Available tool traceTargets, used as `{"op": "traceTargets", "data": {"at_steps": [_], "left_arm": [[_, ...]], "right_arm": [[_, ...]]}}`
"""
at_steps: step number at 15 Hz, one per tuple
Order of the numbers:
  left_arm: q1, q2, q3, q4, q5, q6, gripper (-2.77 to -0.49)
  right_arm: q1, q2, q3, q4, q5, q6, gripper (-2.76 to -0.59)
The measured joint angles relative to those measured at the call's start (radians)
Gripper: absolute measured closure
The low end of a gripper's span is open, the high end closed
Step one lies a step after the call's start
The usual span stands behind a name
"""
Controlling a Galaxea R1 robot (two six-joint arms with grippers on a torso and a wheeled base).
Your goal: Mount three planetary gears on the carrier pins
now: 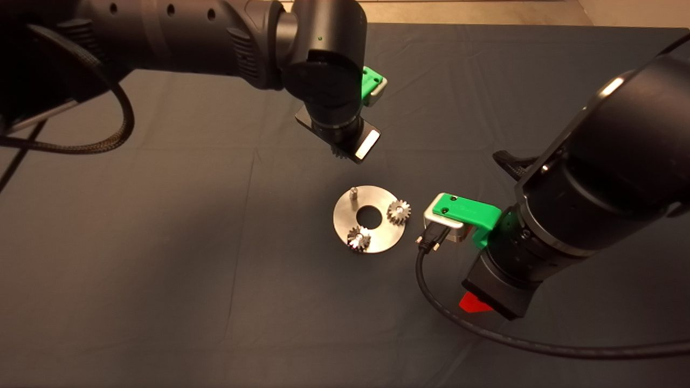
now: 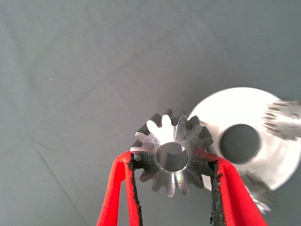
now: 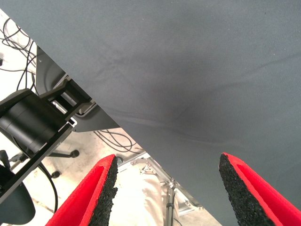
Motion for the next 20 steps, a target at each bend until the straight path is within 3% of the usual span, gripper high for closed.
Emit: {"op": "traceTargets", "data": {"at_steps": [3, 8, 9, 10, 12, 14, 17, 20], "left_arm": [[0.000, 0.000, 0.050, 0.000, 0.000, -0.042, -0.56], [0.000, -0.011, 0.066, 0.000, -0.001, -0.059, -0.55], [0.002, -0.015, 0.066, 0.000, -0.013, -0.059, -0.55], [0.011, -0.021, 0.066, 0.001, -0.027, -0.059, -0.55], [0.051, -0.040, 0.066, 0.003, -0.059, -0.059, -0.55], [0.089, -0.048, 0.066, 0.004, -0.063, -0.059, -0.55], [0.111, -0.047, 0.066, 0.036, -0.069, -0.055, -0.55], [0.114, -0.048, 0.065, 0.061, -0.071, -0.051, -0.55]], "right_arm": [[0.000, 0.000, 0.000, 0.000, 0.000, 0.000, -1.60], [0.000, 0.000, 0.000, 0.000, 0.000, 0.000, -1.60], [0.000, 0.000, 0.000, 0.000, 0.001, 0.000, -1.60], [0.000, 0.000, 0.000, 0.000, 0.001, 0.000, -1.60], [0.000, 0.000, 0.000, 0.000, 0.001, 0.000, -1.60], [0.000, 0.000, 0.000, 0.000, 0.001, 0.000, -1.60], [0.000, 0.000, 0.000, 0.000, 0.001, 0.000, -1.60], [0.000, 0.001, 0.000, 0.000, 0.001, 0.000, -1.60]]}}
